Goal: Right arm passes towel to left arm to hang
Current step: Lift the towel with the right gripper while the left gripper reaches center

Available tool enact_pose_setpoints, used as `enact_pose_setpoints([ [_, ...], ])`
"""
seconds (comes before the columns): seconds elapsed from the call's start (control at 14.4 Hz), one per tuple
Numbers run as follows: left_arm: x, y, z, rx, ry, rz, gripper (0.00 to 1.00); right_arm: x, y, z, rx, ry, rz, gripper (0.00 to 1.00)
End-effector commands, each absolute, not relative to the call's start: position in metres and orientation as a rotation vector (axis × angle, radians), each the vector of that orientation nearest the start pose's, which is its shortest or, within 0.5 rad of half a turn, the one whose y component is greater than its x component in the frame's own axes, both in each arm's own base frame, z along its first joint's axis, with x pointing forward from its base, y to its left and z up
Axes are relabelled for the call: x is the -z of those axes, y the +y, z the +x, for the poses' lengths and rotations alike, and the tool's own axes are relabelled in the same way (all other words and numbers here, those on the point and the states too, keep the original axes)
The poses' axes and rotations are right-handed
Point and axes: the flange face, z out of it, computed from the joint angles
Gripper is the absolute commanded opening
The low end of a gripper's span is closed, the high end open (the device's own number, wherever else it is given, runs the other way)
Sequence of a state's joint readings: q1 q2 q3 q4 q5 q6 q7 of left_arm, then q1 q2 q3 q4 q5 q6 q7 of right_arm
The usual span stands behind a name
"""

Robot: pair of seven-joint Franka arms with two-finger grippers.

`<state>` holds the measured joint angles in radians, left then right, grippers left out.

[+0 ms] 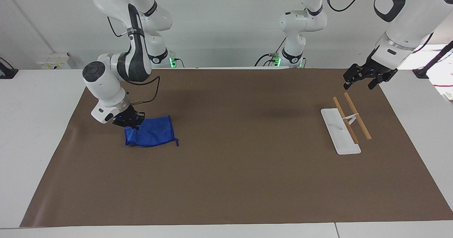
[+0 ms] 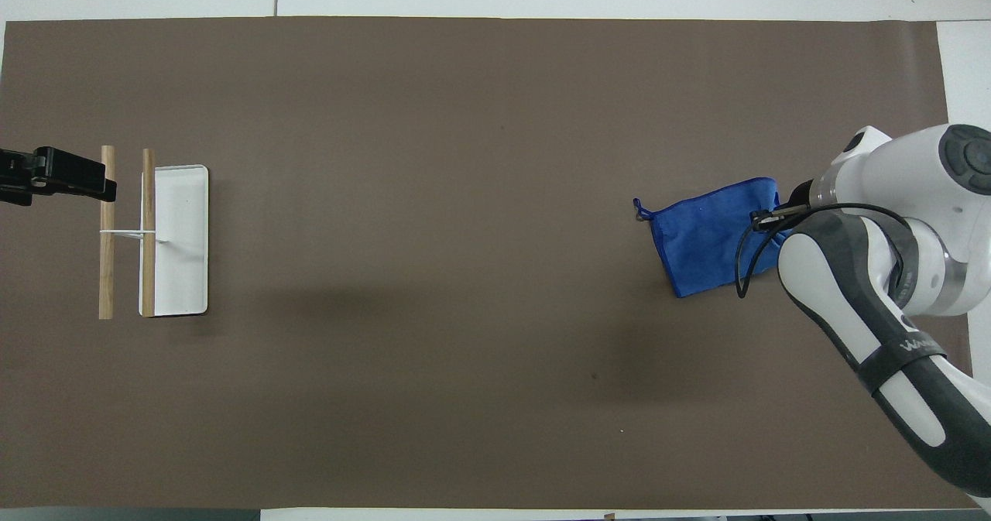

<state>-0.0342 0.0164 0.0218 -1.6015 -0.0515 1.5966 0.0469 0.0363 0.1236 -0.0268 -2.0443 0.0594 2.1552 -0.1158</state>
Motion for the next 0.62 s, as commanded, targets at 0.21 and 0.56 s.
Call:
enact_pose_setpoints([
  [0.21,-0.604,-0.011,0.555,-0.009,0.078,-3.17,1.0,-0.478,0.084,0.607,0.05,0.119,-3.022,0.0],
  [0.56,-0.6,-0.014,0.555,-0.007,0.085,-3.17,1.0,-0.49,0.157,0.613,-0.011,0.504,-2.712,0.0],
])
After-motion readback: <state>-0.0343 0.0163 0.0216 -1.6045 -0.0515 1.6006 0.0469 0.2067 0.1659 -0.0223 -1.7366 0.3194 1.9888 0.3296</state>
